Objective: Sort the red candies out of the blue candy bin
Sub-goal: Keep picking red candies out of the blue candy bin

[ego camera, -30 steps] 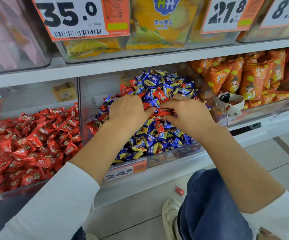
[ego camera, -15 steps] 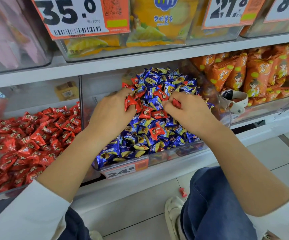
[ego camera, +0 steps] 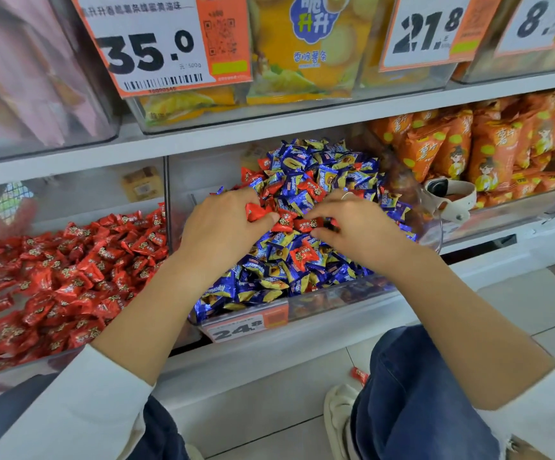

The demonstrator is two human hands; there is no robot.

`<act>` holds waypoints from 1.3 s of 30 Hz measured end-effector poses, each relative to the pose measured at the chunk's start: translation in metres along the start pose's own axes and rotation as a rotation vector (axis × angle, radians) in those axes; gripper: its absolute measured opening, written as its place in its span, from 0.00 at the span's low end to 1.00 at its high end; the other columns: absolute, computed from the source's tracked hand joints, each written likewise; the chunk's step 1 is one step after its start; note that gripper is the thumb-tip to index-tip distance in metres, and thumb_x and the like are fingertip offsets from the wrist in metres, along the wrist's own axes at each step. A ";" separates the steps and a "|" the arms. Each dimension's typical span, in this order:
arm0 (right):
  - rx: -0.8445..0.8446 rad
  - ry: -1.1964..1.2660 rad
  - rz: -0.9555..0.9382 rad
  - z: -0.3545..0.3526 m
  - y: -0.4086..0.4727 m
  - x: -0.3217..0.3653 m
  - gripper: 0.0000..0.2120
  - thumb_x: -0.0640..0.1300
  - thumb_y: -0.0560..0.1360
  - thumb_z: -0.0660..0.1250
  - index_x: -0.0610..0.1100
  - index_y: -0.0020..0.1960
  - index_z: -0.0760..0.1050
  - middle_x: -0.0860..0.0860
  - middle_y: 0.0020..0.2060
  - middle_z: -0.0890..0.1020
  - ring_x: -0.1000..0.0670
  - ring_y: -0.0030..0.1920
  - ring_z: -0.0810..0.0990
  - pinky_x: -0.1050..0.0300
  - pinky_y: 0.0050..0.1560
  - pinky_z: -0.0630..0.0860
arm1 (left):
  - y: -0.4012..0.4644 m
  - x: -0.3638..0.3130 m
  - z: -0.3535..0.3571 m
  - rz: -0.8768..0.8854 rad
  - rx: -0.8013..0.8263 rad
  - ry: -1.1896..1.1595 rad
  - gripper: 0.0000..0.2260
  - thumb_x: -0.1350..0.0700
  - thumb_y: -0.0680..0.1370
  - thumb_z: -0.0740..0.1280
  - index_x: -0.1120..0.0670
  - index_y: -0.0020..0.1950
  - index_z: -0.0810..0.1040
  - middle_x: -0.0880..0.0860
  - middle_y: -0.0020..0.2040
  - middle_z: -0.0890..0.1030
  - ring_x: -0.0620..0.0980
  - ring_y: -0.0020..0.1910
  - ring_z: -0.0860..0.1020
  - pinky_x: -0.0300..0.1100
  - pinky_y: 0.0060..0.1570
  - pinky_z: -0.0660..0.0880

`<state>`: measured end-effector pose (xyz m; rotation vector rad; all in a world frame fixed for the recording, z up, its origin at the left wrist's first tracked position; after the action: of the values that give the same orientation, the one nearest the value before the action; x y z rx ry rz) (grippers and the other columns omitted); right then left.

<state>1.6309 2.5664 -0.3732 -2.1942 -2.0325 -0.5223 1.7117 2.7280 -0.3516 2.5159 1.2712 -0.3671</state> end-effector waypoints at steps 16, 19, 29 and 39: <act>-0.212 0.015 -0.008 0.002 0.011 0.016 0.08 0.41 0.78 0.60 0.40 0.54 0.74 0.43 0.47 0.74 0.43 0.33 0.75 0.50 0.35 0.74 | 0.006 -0.003 -0.001 0.074 -0.094 -0.011 0.09 0.51 0.80 0.60 0.52 0.57 0.73 0.53 0.51 0.75 0.56 0.43 0.77 0.44 0.38 0.72; -0.240 0.075 0.013 -0.004 0.013 0.015 0.07 0.42 0.78 0.60 0.39 0.53 0.71 0.46 0.36 0.74 0.44 0.33 0.74 0.51 0.32 0.70 | -0.004 -0.010 -0.014 0.092 -0.090 -0.087 0.04 0.53 0.76 0.63 0.50 0.50 0.71 0.48 0.35 0.75 0.48 0.33 0.73 0.40 0.29 0.65; 0.022 -0.159 -0.071 0.014 0.017 0.019 0.16 0.50 0.77 0.63 0.54 0.64 0.74 0.48 0.57 0.77 0.44 0.54 0.78 0.52 0.45 0.75 | -0.030 -0.023 0.022 0.400 0.183 0.240 0.14 0.41 0.78 0.60 0.41 0.62 0.72 0.46 0.55 0.78 0.51 0.54 0.77 0.41 0.38 0.67; -0.243 0.195 0.083 -0.017 0.007 0.017 0.14 0.49 0.77 0.64 0.43 0.60 0.75 0.46 0.47 0.79 0.47 0.47 0.75 0.57 0.43 0.67 | -0.038 0.005 -0.015 0.322 -0.050 0.083 0.10 0.44 0.79 0.60 0.45 0.49 0.80 0.45 0.45 0.79 0.47 0.44 0.77 0.38 0.33 0.64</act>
<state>1.6355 2.5764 -0.3504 -2.2401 -1.8549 -0.9767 1.6855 2.7590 -0.3450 2.6566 0.8667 -0.1562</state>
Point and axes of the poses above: each hand's wrist, its own y-axis towards the middle knuckle, its own z-axis out of the palm, x = y × z, the point moved 4 cm from there along y, towards the middle knuckle
